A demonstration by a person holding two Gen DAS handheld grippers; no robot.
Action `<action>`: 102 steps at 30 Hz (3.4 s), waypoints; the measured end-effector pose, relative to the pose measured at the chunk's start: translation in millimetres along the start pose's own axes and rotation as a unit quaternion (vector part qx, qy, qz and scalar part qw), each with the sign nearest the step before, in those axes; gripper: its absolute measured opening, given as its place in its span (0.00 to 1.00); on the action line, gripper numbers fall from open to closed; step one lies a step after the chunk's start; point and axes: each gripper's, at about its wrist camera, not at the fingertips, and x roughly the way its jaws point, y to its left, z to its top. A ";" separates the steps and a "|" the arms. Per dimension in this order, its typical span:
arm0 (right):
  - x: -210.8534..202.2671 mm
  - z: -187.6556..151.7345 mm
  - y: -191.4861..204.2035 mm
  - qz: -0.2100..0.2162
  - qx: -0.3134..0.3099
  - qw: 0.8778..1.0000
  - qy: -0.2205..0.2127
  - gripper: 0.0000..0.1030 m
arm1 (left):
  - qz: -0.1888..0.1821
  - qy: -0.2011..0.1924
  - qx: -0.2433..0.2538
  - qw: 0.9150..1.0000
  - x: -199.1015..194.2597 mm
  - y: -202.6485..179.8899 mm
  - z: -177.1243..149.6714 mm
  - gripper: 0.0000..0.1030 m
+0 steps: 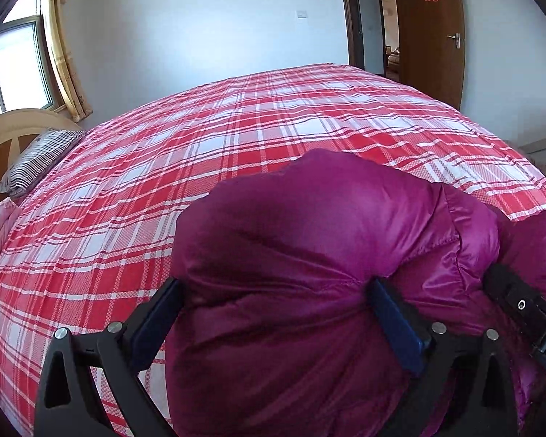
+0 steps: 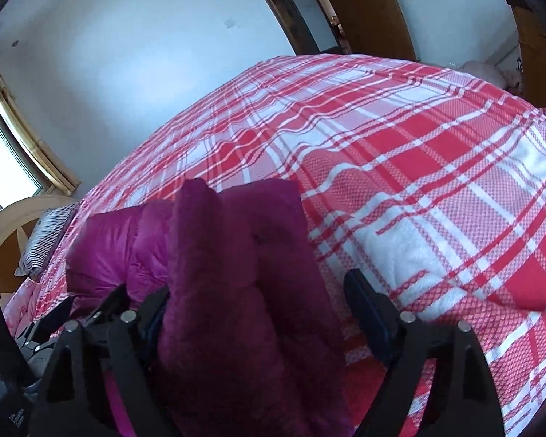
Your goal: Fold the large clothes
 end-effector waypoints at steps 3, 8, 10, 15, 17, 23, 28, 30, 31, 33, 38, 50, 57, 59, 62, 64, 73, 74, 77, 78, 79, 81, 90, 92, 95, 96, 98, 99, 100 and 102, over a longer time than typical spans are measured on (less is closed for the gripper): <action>4.6 0.7 0.3 -0.005 -0.003 1.000 0.009 0.85 | -0.001 0.007 0.001 1.000 4.7 -1.4 -0.6 0.99; 9.1 0.7 3.1 -0.019 -0.012 1.000 0.016 0.85 | 0.006 0.006 0.004 1.000 6.6 -3.2 -2.6 0.99; 10.7 1.1 5.5 -0.027 -0.017 0.999 0.021 0.85 | 0.006 0.008 0.003 1.000 7.8 -3.2 -3.1 0.99; 12.1 0.6 4.9 -0.029 -0.018 0.999 0.027 0.85 | 0.005 0.011 0.003 1.000 10.9 -4.7 -3.3 0.99; 12.1 0.6 4.9 -0.029 -0.018 0.999 0.027 0.85 | 0.009 0.009 0.005 1.000 10.6 -6.1 -3.9 0.99; 14.5 1.3 4.7 -0.031 -0.018 0.999 0.031 0.85 | 0.013 0.013 0.010 1.000 13.0 -8.3 -4.1 0.99; 15.9 1.5 4.0 -0.030 -0.018 0.999 0.035 0.85 | 0.012 0.020 0.011 1.000 16.5 -9.3 -3.9 0.99; 16.0 1.8 3.1 -0.028 -0.018 0.999 0.035 0.85 | 0.011 0.022 0.011 1.000 17.3 -9.4 -3.9 0.99; 15.8 1.8 2.7 -0.027 -0.017 0.999 0.035 0.85 | 0.011 0.023 0.012 1.000 17.6 -9.5 -3.9 0.99; 15.6 1.6 2.6 -0.027 -0.017 0.999 0.034 0.85 | 0.008 0.026 0.010 1.000 19.0 -8.9 -4.0 0.99; 16.9 1.7 1.7 -0.027 -0.012 0.999 0.040 0.85 | 0.002 0.036 0.009 0.999 23.4 -8.5 -3.6 0.99; 16.1 0.6 1.7 -0.024 -0.011 0.999 0.041 0.85 | -0.012 0.046 0.002 0.999 28.7 -5.4 -3.0 1.00; 14.3 1.7 -0.4 -0.003 -0.014 0.999 0.044 0.86 | -0.042 0.067 0.009 0.997 14.4 4.0 1.3 0.99; 6.1 2.9 -2.2 0.012 -0.024 0.998 0.050 0.85 | -0.095 0.051 -0.031 0.994 -12.1 27.9 -2.7 0.99; -18.1 -0.8 -9.2 0.061 -0.005 0.996 0.067 0.85 | -0.179 0.022 -0.053 0.982 -47.9 62.8 -24.0 0.99; -35.8 -9.5 -9.1 0.077 -0.028 0.994 0.068 0.85 | -0.199 0.017 -0.061 0.978 -54.6 80.4 -43.4 0.99; -30.8 -31.5 -23.3 0.130 -0.024 0.986 0.098 0.62 | -0.315 0.028 -0.125 0.940 -28.9 85.9 -81.0 0.99; -26.3 -29.3 -28.1 0.145 -0.008 0.984 0.103 0.62 | -0.323 0.023 -0.118 0.939 -30.3 81.7 -79.3 0.96; -14.7 -23.5 -42.7 0.193 0.045 0.972 0.126 0.51 | -0.322 0.009 -0.100 0.942 -39.7 72.1 -75.1 0.80; -12.1 -22.7 -43.4 0.201 0.052 0.969 0.135 0.43 | -0.318 0.003 -0.093 0.944 -43.9 70.0 -74.6 0.72; -10.5 -22.3 -43.0 0.209 0.056 0.966 0.143 0.40 | -0.312 -0.001 -0.086 0.946 -47.1 68.6 -74.3 0.67; -9.6 -23.7 -43.7 0.234 0.072 0.957 0.155 0.28 | -0.312 -0.015 -0.079 0.947 -57.0 72.4 -74.1 0.48; -33.1 -27.3 7.7 0.283 0.040 0.948 0.144 0.21 | -0.281 -0.071 -0.057 0.955 -105.7 112.9 -64.0 0.34; -31.3 -26.8 31.2 0.305 0.037 0.941 0.145 0.21 | -0.269 -0.085 -0.064 0.957 -116.4 134.9 -65.4 0.34; -26.5 -27.3 66.4 0.330 0.021 0.931 0.153 0.21 | -0.243 -0.101 -0.078 0.961 -131.6 171.9 -70.0 0.34; -23.5 -28.0 79.6 0.335 0.013 0.929 0.157 0.21 | -0.237 -0.104 -0.085 0.962 -133.7 182.4 -71.2 0.34; -15.3 -30.5 109.2 0.345 -0.005 0.923 0.170 0.21 | -0.214 -0.108 -0.097 0.966 -138.1 210.1 -74.8 0.34; -9.2 -32.9 128.2 0.351 -0.014 0.919 0.177 0.21 | -0.205 -0.110 -0.102 0.967 -138.2 220.5 -75.9 0.34; -2.0 -34.8 145.6 0.356 -0.022 0.916 0.184 0.21 | -0.193 -0.113 -0.108 0.969 -140.1 234.1 -78.7 0.34; 6.9 -38.3 171.5 0.364 -0.035 0.910 0.196 0.21 | -0.172 -0.116 -0.119 0.971 -143.1 258.3 -83.9 0.34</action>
